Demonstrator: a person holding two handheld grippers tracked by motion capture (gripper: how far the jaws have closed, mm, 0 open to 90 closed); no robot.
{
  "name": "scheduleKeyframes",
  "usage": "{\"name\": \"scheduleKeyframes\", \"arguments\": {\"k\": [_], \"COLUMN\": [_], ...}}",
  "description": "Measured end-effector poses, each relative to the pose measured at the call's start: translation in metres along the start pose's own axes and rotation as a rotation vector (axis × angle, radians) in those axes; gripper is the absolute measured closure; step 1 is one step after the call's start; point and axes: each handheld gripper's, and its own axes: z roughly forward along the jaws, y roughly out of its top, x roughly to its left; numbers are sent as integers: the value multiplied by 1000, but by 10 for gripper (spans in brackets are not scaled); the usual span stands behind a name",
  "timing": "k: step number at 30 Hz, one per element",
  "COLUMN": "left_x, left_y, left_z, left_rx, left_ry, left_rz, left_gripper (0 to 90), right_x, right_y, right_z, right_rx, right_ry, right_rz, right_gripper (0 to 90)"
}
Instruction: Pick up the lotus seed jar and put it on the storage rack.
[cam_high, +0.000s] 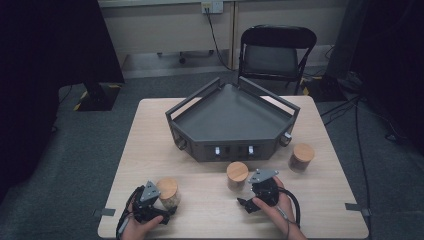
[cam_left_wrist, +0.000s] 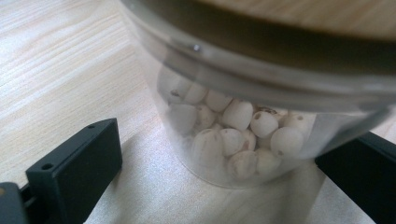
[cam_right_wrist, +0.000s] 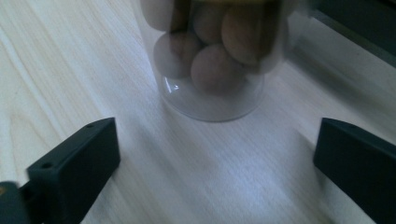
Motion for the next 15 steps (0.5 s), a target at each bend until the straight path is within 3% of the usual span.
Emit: {"name": "scheduleKeyframes", "arguments": {"k": [15], "left_x": [-1], "left_y": [0], "left_z": [0], "left_rx": [0], "left_ry": [3], "left_rz": [-3], "left_gripper": [1], "right_x": [-2], "right_y": [-3], "right_z": [-1], "right_rx": [-9], "right_ry": [5], "right_rz": [-8], "right_gripper": [0]}}
